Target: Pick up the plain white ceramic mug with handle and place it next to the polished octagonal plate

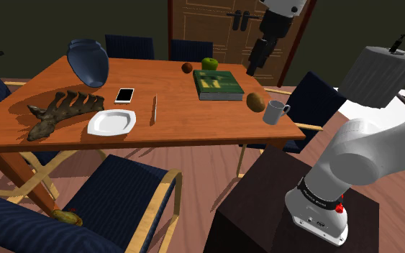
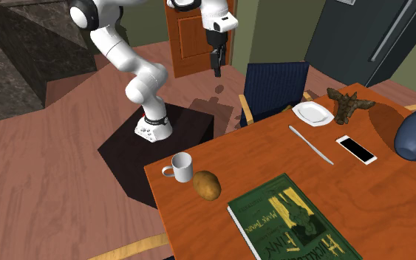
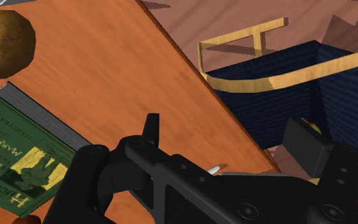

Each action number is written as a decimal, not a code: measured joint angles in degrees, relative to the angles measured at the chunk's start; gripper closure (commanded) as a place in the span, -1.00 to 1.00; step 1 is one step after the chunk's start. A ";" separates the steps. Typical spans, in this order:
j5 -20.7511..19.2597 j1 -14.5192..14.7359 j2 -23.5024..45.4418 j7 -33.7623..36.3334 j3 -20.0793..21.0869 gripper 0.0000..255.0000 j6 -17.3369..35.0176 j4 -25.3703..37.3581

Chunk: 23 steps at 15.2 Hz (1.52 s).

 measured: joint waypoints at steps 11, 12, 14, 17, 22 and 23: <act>-5.95 -3.88 -2.61 -10.47 -9.59 -1.00 6.76 -11.15; -6.66 -4.36 -2.47 -11.58 -10.63 -1.00 7.66 -12.04; -8.17 -5.42 -1.95 -13.84 -12.85 -1.00 9.60 -13.76; -10.54 -7.17 -1.42 -17.26 -16.25 -1.00 12.42 -16.45; -14.41 -9.77 3.38 -23.44 -22.72 -1.00 18.32 -18.04; -15.19 -10.24 5.00 -24.92 -24.32 -1.00 19.89 -18.06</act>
